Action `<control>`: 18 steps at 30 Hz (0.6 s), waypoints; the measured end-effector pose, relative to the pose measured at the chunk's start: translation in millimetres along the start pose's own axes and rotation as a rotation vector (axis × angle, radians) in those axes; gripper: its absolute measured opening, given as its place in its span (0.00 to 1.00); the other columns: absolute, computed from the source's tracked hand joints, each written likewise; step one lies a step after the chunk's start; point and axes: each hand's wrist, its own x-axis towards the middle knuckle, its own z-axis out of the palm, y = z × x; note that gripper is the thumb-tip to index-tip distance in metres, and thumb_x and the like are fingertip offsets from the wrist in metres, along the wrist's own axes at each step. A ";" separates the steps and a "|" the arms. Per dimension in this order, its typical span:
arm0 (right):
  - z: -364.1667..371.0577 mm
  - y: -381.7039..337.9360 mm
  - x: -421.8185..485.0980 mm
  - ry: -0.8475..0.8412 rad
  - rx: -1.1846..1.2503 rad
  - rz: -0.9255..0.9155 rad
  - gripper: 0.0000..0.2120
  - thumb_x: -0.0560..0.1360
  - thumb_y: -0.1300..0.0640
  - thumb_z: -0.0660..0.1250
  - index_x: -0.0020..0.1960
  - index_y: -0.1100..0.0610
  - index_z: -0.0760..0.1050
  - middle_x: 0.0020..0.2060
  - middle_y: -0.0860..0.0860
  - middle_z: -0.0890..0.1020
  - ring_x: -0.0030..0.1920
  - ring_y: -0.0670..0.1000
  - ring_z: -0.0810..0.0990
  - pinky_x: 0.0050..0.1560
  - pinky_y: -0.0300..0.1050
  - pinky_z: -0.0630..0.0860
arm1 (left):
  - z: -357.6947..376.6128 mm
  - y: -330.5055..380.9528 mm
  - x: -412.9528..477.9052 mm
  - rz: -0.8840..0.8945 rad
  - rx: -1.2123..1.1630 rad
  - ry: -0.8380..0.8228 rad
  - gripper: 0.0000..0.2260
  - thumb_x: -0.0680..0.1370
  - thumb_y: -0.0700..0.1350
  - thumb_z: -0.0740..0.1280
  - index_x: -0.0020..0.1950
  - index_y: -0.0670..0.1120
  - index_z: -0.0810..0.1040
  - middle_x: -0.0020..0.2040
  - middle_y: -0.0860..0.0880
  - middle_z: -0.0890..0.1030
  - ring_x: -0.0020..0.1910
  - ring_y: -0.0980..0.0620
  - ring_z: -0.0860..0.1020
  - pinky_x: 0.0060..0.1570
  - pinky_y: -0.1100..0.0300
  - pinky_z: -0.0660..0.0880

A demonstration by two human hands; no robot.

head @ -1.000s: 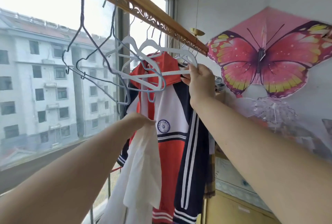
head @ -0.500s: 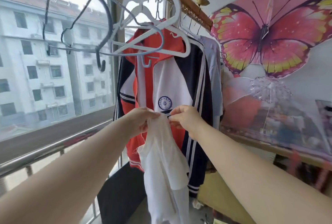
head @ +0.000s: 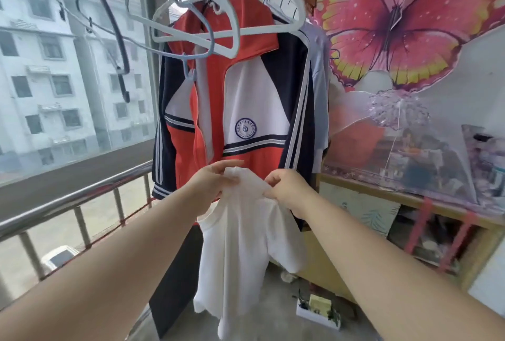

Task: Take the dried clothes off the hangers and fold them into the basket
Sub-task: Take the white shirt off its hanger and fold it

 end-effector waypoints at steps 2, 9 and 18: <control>-1.3 6.5 -2.8 0.040 0.002 -0.031 0.07 0.70 0.67 0.71 0.46 0.59 0.80 0.33 0.47 0.76 0.34 0.46 0.74 0.33 0.34 0.69 | 1.8 -6.3 0.0 0.021 0.075 0.052 0.14 0.71 0.34 0.72 0.48 0.53 0.84 0.48 0.45 0.80 0.46 0.47 0.78 0.61 0.49 0.75; 0.7 22.8 -11.5 -0.021 -0.146 -0.044 0.11 0.72 0.66 0.63 0.41 0.54 0.81 0.34 0.49 0.80 0.37 0.49 0.77 0.38 0.40 0.73 | 23.8 -18.4 -6.6 0.138 0.294 0.131 0.07 0.70 0.44 0.75 0.46 0.52 0.83 0.36 0.49 0.76 0.22 0.59 0.69 0.24 0.67 0.67; -3.3 33.1 -19.8 -0.019 -0.156 -0.064 0.14 0.66 0.42 0.67 0.37 0.53 0.73 0.34 0.46 0.74 0.37 0.49 0.73 0.38 0.44 0.68 | 43.0 -29.3 -11.2 0.027 0.241 -0.079 0.12 0.76 0.35 0.64 0.54 0.46 0.82 0.47 0.42 0.81 0.42 0.51 0.80 0.39 0.65 0.79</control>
